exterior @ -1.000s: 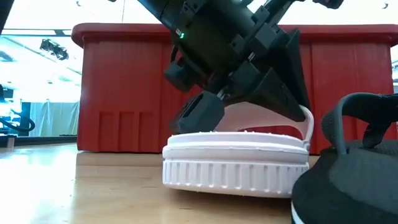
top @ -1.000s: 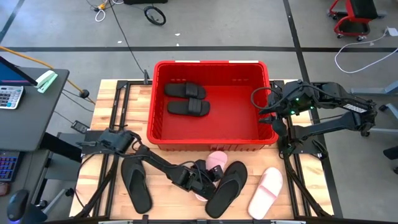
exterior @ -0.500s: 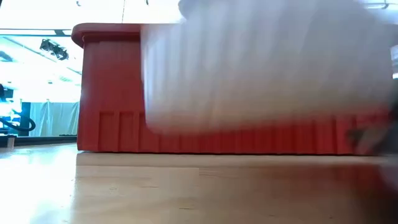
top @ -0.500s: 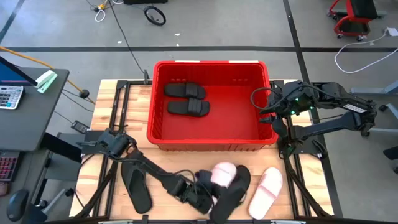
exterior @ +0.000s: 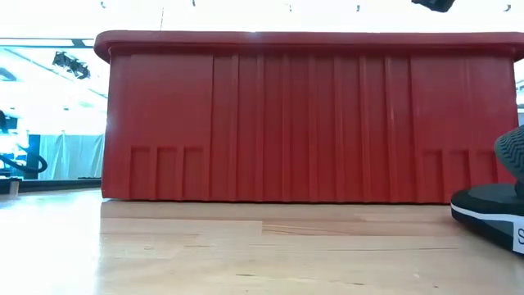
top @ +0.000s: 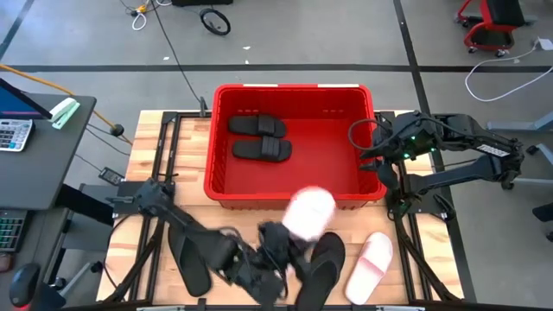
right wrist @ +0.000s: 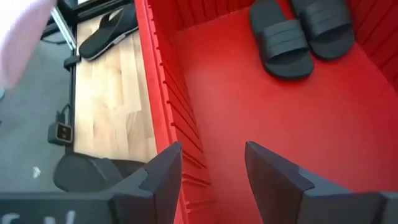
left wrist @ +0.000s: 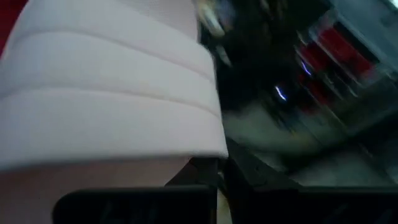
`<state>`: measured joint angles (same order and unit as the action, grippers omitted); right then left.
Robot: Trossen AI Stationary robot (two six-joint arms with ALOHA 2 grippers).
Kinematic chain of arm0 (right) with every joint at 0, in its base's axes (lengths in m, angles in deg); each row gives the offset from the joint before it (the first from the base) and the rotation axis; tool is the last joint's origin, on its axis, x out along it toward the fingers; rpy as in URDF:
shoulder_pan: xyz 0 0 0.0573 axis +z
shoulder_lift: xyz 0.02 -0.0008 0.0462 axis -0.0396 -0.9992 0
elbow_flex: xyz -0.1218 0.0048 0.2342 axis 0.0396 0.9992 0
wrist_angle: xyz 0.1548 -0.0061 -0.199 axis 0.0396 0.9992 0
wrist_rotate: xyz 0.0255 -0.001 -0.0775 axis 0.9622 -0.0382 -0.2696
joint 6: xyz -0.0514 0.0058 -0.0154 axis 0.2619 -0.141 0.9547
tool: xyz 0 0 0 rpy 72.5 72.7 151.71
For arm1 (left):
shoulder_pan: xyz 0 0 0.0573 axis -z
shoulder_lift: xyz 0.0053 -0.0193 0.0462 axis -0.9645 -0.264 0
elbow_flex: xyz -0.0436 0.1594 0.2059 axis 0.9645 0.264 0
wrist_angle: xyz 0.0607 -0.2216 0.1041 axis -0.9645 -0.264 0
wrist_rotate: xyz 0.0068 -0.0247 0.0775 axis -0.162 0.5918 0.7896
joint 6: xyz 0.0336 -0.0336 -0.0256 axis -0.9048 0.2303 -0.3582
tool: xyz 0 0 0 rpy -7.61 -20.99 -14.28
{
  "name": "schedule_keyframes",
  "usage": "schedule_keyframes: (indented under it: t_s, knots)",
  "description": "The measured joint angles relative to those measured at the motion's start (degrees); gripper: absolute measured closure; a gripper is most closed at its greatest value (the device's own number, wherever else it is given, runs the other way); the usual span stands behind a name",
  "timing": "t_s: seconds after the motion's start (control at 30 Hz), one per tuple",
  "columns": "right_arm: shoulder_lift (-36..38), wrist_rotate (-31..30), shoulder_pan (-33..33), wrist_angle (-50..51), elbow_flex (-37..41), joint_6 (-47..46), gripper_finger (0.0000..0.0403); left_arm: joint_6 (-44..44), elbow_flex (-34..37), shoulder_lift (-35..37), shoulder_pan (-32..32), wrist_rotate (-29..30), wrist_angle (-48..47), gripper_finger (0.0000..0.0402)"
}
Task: Pick and place slides into bin
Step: Put the left pink slide into the red bin
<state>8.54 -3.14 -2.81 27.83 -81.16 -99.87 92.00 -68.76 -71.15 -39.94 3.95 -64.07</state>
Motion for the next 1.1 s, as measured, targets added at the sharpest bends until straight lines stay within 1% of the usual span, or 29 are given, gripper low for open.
schedule_keyframes:
  t_s: [0.03,0.13,0.2,0.27,0.37,0.43,0.53,0.67,0.77,0.83,0.93,1.1]
  knots:
    - [0.0,0.0,0.0,0.0,0.0,-0.8,0.0222,-1.9,1.0,1.4,-1.0,1.7,-0.4,0.0390]
    - [0.0,-1.0,0.1,0.0,0.0,-1.7,0.0224,-5.0,2.4,4.8,-4.6,1.4,-4.9,0.0390]
    - [0.0,-2.7,0.1,0.0,0.0,-2.2,0.0226,-5.8,2.4,5.9,-8.0,-0.3,-6.1,0.0390]
    - [0.0,-4.1,0.1,0.0,0.0,-2.3,0.0228,-10.8,2.4,6.4,-11.5,-3.1,-5.3,0.0390]
    - [0.0,-5.1,0.1,0.0,0.0,-0.8,0.0231,-18.8,2.4,6.4,-17.6,-11.8,-4.0,0.0390]
    - [0.0,-5.5,0.1,0.0,0.0,-0.2,0.0233,-21.4,2.4,6.3,-21.8,-19.0,-3.8,0.0390]
    - [0.0,-5.6,0.1,0.0,0.0,-0.2,0.0237,-24.9,2.5,6.1,-28.2,-27.1,-4.0,0.0390]
    - [0.1,-5.5,0.1,0.1,0.0,0.8,0.0241,-32.5,2.5,6.0,-37.5,-39.1,-4.0,0.0391]
    - [0.1,-5.4,0.1,0.1,0.0,2.2,0.0244,-38.4,2.5,6.0,-44.4,-49.7,-4.1,0.0390]
    - [0.1,-5.4,0.1,0.1,0.0,3.1,0.0244,-39.5,2.4,5.1,-48.4,-56.0,-3.4,0.0391]
    - [0.1,-5.5,0.1,-0.1,0.0,4.6,0.0244,-39.8,2.4,2.8,-53.0,-62.5,-3.5,0.0391]
    - [0.1,-5.5,0.1,-1.8,0.0,7.3,0.0244,-41.2,2.5,-3.5,-56.0,-73.7,1.0,0.0391]
